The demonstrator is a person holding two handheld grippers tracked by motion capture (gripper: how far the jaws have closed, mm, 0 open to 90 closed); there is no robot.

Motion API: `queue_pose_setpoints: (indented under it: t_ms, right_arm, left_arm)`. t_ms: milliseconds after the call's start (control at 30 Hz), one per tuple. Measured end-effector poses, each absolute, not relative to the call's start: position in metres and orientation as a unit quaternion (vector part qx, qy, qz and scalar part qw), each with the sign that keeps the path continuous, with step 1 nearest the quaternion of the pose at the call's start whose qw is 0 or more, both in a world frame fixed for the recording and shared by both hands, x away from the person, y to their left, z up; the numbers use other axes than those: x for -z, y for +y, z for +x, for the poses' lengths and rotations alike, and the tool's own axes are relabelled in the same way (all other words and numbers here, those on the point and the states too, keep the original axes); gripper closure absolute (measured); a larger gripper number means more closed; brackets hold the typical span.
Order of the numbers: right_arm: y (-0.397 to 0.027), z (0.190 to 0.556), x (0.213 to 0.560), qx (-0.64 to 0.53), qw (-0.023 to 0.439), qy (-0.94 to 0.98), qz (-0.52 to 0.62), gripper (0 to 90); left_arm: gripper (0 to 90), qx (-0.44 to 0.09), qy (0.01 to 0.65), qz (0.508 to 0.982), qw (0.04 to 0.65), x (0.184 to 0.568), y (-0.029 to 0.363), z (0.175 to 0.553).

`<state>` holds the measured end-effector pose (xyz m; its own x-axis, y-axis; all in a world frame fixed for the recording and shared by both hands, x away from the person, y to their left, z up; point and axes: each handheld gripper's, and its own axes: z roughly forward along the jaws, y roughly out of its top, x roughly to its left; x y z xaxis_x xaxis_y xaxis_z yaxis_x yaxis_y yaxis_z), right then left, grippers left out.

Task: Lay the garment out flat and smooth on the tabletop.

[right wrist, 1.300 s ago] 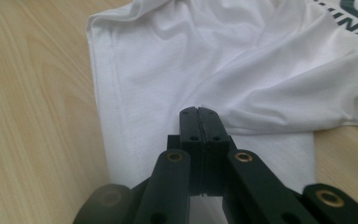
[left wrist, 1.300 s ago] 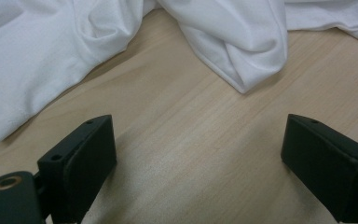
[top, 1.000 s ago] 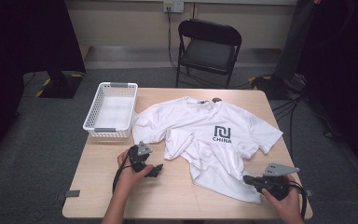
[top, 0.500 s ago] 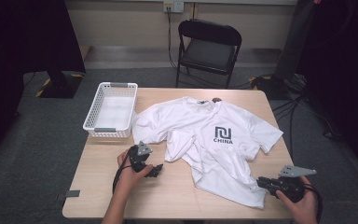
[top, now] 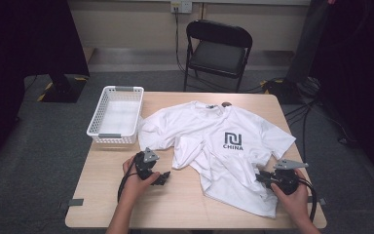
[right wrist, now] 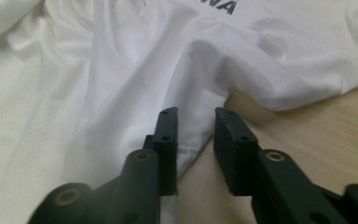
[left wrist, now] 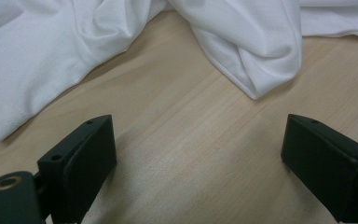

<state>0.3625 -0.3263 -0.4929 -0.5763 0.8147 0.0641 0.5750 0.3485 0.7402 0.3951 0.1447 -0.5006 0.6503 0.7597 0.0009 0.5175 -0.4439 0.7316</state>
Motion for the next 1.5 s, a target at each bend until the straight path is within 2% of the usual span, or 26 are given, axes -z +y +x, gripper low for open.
queue_pose_setpoints:
  t_ms: [67, 133, 600, 767, 867, 1000, 1100, 1267, 1400, 1500]
  right_arm:
    - [-0.329, 0.360, 0.495, -0.379, 0.153, 0.808, 0.423, 84.7]
    - [-0.332, 0.357, 0.493, -0.375, 0.150, 0.816, 0.413, 88.5]
    - [-0.360, 0.331, 0.491, -0.374, 0.130, 0.820, 0.413, 89.2]
    - [-0.366, 0.324, 0.490, -0.376, 0.113, 0.818, 0.421, 88.3]
    - [-0.369, 0.323, 0.488, -0.364, 0.125, 0.817, 0.429, 85.5]
    - [-0.366, 0.323, 0.483, -0.356, 0.147, 0.821, 0.422, 86.1]
    - [-0.362, 0.324, 0.478, -0.372, 0.161, 0.812, 0.420, 78.6]
    - [-0.361, 0.339, 0.479, -0.370, 0.189, 0.797, 0.438, 77.2]
    - [-0.365, 0.361, 0.485, -0.380, 0.175, 0.775, 0.474, 72.9]
    - [-0.362, 0.365, 0.490, -0.368, 0.169, 0.779, 0.479, 74.4]
  left_arm:
    - [9.7, -0.167, 0.383, 0.833, 0.362, 0.501, 0.145, 0.395]
    - [9.7, -0.167, 0.383, 0.833, 0.362, 0.501, 0.145, 0.395]
    - [9.7, -0.167, 0.383, 0.833, 0.362, 0.501, 0.145, 0.395]
    - [9.7, -0.167, 0.380, 0.835, 0.361, 0.500, 0.145, 0.395]
    - [9.7, -0.167, 0.380, 0.835, 0.361, 0.500, 0.145, 0.395]
    - [9.7, -0.167, 0.380, 0.835, 0.361, 0.500, 0.145, 0.395]
    - [9.7, -0.167, 0.380, 0.835, 0.361, 0.500, 0.145, 0.395]
    - [9.7, -0.167, 0.380, 0.835, 0.361, 0.500, 0.145, 0.395]
    - [9.7, -0.167, 0.380, 0.835, 0.361, 0.500, 0.145, 0.395]
    - [9.7, -0.167, 0.380, 0.835, 0.361, 0.500, 0.145, 0.395]
